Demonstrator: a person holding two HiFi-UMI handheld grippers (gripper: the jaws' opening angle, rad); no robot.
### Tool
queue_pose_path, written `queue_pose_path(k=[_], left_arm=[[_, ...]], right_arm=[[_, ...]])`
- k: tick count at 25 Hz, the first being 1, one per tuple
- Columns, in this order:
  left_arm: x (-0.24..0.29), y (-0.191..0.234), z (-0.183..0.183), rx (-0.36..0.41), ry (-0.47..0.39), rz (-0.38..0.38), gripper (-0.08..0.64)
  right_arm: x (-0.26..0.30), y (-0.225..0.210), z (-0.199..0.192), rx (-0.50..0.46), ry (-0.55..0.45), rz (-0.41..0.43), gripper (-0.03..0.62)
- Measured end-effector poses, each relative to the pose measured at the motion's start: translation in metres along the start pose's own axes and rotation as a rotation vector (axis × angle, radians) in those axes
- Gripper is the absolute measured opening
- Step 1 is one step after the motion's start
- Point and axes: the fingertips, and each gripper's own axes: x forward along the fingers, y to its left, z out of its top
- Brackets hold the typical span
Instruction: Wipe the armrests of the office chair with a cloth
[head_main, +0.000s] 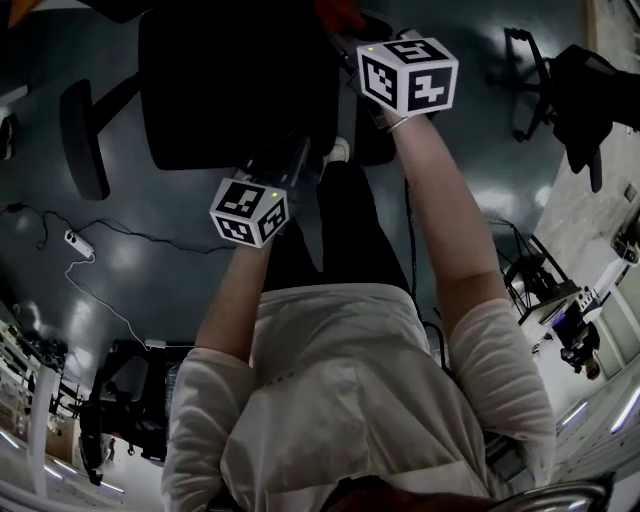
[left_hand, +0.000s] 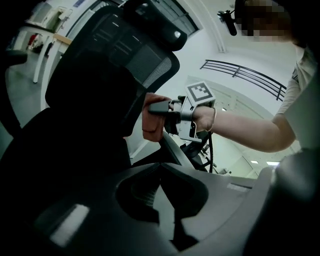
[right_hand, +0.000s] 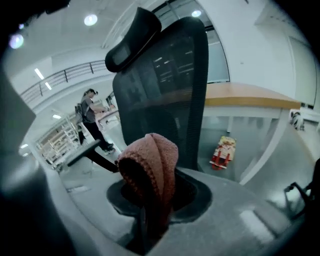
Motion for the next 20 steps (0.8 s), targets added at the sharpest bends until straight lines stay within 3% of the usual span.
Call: queue_pose_path(k=[4, 8, 13, 20], left_arm=[[-0.017, 0.03, 0.012, 0.052, 0.053, -0.046, 0.015], [-0.032, 0.053, 0.01, 0.052, 0.066, -0.061, 0.015], [-0.047, 0.052, -0.008, 0.062, 0.113, -0.12, 0.015], [-0.056, 0.051, -0.015, 0.074, 0.123, -0.137, 0.015]], right_arm=[[0.007, -0.033, -0.031, -0.024, 0.146, -0.186, 0.072], [-0.003, -0.036, -0.044, -0.075, 0.157, -0.285, 0.072], [-0.017, -0.016, -0.066, -0.134, 0.194, -0.329, 0.072], [-0.036, 0.0, -0.086, -0.087, 0.161, -0.348, 0.072]])
